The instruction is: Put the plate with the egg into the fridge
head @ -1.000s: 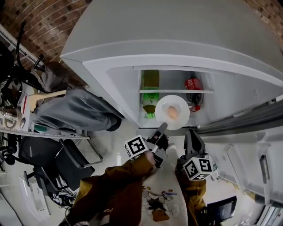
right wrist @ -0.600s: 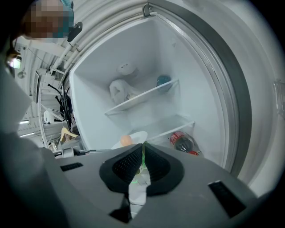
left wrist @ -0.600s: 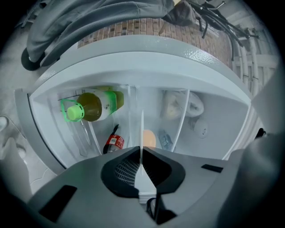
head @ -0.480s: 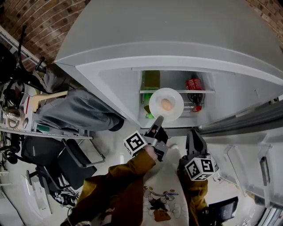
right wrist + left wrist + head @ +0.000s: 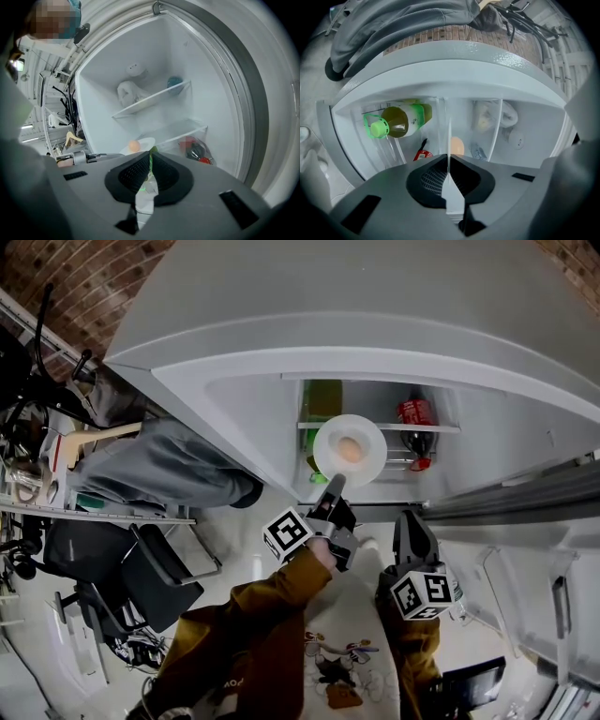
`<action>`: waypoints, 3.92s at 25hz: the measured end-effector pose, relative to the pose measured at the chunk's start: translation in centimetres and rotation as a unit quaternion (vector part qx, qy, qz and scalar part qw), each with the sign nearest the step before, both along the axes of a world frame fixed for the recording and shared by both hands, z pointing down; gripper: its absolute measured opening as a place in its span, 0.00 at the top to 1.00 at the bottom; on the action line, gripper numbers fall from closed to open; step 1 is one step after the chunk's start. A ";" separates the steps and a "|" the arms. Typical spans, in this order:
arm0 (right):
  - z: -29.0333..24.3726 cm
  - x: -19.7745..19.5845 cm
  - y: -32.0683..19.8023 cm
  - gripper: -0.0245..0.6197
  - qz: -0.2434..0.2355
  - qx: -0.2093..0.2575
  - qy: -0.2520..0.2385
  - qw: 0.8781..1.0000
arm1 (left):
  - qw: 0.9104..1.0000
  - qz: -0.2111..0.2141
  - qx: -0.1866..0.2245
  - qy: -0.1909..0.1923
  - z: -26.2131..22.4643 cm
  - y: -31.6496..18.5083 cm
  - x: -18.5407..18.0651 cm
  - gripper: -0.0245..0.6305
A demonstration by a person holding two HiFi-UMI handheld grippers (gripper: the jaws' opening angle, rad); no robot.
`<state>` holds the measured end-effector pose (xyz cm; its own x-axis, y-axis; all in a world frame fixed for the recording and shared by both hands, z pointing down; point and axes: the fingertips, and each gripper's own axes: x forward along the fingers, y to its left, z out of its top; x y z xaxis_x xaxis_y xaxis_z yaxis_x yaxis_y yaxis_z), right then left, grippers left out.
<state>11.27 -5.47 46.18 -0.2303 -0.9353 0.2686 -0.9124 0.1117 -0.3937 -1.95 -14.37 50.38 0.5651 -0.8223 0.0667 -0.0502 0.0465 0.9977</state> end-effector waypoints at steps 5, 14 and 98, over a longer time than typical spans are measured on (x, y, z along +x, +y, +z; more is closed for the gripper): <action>-0.1 -0.2 -0.4 0.95 -0.005 -0.001 0.000 1.000 | 1.000 -0.007 -0.002 0.008 0.1 -0.5 0.0 0.93; -0.2 0.1 -1.3 0.95 -0.013 0.003 0.002 1.000 | 1.000 -0.017 -0.012 0.001 0.7 -1.2 0.1 0.93; -0.7 1.0 -4.5 0.95 -0.067 0.015 0.011 0.998 | 0.989 -0.143 -0.023 -0.016 2.2 -9.0 0.0 0.93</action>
<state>12.27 -10.01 45.52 -0.3488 -0.9037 0.2482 -0.8969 0.2450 -0.3682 -1.95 -23.41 52.56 0.3065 -0.9441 0.1218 -0.0591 0.1088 0.9923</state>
